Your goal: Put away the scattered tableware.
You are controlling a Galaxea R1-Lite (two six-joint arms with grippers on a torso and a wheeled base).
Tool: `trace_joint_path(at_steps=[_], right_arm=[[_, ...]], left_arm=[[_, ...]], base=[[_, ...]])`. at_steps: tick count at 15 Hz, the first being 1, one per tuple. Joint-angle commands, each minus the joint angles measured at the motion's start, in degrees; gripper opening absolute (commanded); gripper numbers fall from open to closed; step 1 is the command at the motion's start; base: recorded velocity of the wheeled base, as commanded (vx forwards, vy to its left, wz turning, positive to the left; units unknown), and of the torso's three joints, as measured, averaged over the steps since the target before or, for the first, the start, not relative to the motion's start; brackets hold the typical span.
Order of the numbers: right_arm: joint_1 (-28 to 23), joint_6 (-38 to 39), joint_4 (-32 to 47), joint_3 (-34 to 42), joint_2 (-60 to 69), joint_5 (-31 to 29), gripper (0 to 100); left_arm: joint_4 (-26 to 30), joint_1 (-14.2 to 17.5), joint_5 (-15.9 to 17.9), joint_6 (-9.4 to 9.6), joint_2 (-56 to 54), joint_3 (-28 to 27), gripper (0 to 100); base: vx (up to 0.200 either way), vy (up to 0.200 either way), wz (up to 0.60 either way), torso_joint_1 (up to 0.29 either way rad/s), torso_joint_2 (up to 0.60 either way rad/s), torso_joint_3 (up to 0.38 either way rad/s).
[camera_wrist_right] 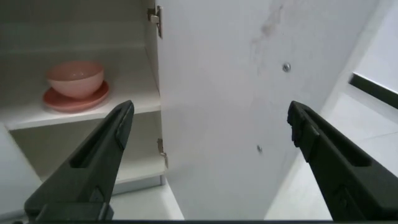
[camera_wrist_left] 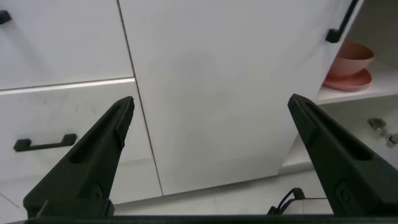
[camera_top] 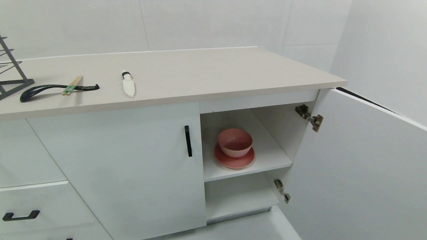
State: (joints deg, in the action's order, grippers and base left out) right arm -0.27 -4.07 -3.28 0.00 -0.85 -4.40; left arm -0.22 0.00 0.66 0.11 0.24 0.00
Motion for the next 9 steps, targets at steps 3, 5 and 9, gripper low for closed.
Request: trace_joint_path(at_steps=[3,5,9], right_arm=[[0.0,0.2,-0.1,0.0,-0.3,0.0,100],[0.0,0.1,-0.1,0.0,-0.3,0.0,100],[0.0,2.6,0.1,0.0,-0.3,0.0,0]], left_arm=[[0.0,0.0,0.0,-0.02,-0.2,0.0,100],[0.0,0.0,0.0,-0.02,-0.2,0.0,100],[0.0,0.0,0.0,-0.02,-0.2,0.0,100]], base=[[-0.2,0.0,0.0,0.002,0.0,0.007],[-0.2,0.0,0.0,0.002,0.0,-0.002],[-0.2,0.0,0.0,0.001,0.0,0.001]])
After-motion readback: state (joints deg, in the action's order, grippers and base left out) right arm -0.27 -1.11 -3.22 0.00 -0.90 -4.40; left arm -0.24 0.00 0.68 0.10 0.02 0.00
